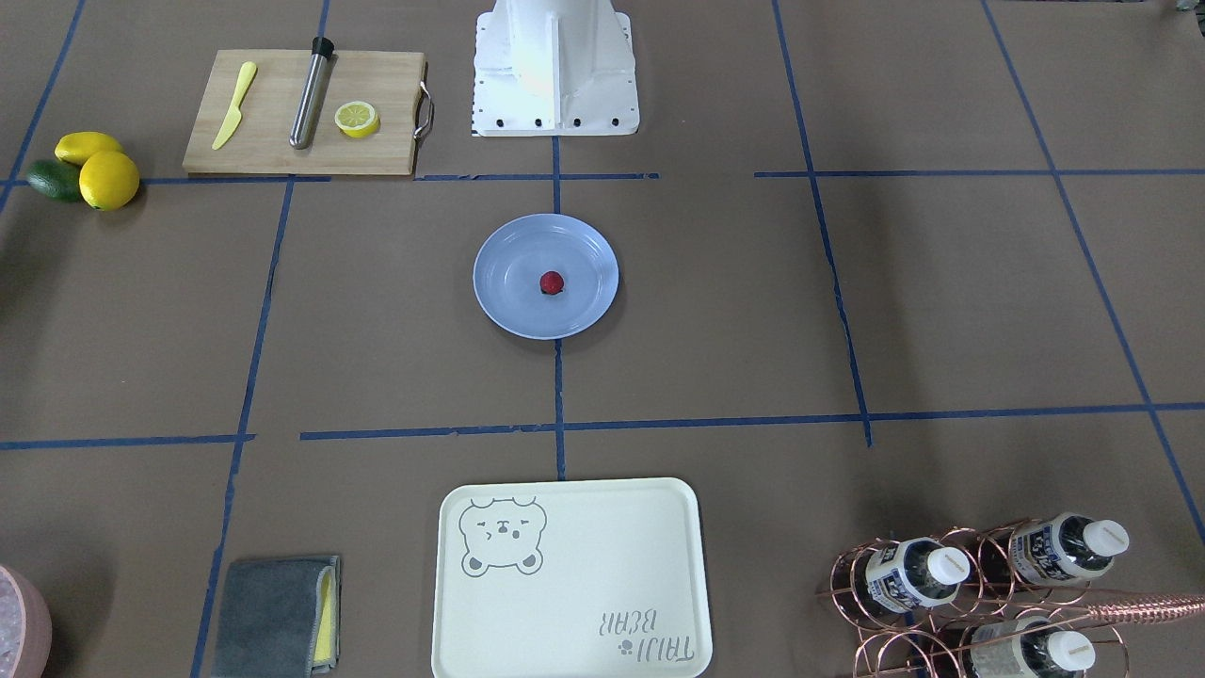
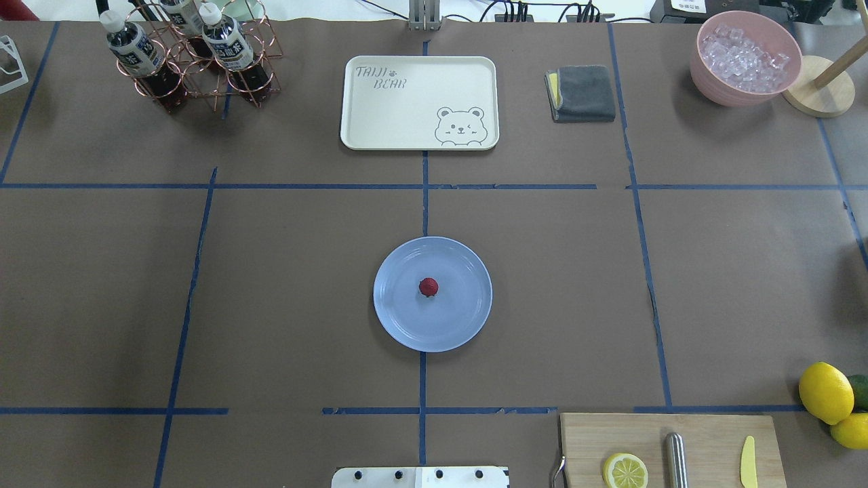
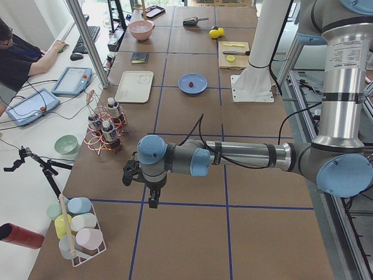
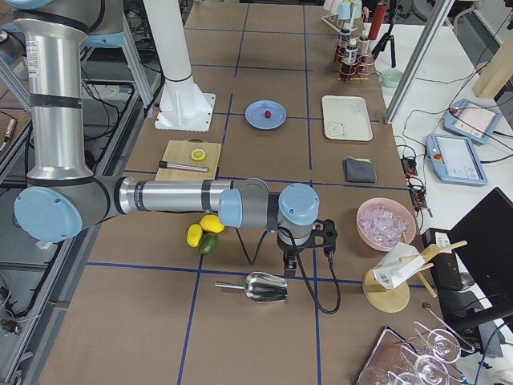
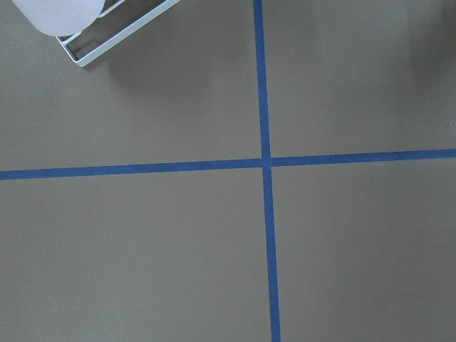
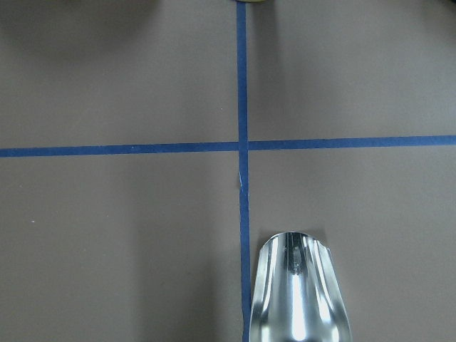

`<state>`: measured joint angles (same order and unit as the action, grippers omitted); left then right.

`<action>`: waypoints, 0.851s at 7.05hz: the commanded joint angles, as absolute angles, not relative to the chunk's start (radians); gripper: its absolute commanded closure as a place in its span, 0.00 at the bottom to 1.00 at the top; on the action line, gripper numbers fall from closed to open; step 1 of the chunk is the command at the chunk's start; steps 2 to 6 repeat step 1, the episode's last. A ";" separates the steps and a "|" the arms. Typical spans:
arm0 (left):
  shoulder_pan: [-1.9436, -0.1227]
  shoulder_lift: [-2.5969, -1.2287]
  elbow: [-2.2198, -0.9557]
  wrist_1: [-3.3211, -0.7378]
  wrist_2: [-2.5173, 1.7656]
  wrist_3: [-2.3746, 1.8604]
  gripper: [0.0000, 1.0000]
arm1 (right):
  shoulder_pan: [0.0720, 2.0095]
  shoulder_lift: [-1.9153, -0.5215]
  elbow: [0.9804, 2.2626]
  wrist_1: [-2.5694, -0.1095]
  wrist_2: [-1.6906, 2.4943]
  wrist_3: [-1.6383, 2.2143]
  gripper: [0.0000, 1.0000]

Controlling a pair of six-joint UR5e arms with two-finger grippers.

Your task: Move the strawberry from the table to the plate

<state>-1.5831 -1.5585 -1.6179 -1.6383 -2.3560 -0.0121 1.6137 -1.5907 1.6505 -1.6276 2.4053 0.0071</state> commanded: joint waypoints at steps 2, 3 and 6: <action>-1.583 -1.559 -1.617 -1.638 -2.358 -0.012 0.00 | 1.614 -1.591 1.651 -1.628 2.405 0.009 0.00; -1.583 -1.559 -1.617 -1.638 -2.358 -0.012 0.00 | 1.614 -1.591 1.651 -1.628 2.405 0.009 0.00; -1.583 -1.559 -1.617 -1.638 -2.358 -0.012 0.00 | 1.614 -1.591 1.651 -1.628 2.405 0.009 0.00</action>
